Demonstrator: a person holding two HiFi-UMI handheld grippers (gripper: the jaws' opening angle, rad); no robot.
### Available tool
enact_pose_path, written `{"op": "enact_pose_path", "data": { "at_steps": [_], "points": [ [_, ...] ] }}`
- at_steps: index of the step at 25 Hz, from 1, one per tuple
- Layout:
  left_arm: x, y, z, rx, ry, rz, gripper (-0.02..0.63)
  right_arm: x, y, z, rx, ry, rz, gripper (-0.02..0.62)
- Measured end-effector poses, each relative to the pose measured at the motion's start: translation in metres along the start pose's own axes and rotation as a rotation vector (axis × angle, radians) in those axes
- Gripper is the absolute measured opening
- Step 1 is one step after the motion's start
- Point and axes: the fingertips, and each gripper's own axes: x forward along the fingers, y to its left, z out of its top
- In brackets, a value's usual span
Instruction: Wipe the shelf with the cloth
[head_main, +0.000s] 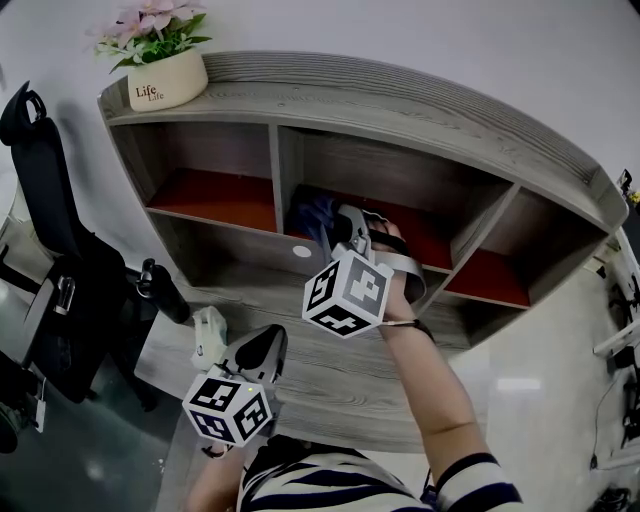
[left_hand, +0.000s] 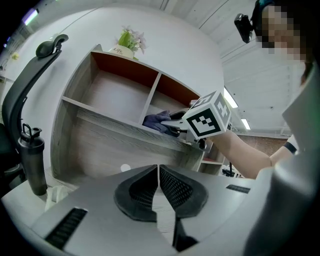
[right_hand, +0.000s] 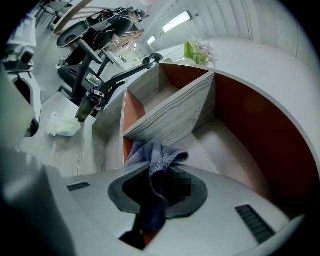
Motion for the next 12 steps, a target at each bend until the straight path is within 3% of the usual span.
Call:
{"op": "enact_pose_path", "data": {
  "at_steps": [12],
  "points": [
    [0.018,-0.011,0.000,0.007,0.014,-0.063,0.024,-0.010,-0.019,-0.047,-0.050,0.167,-0.084,0.075]
  ]
}}
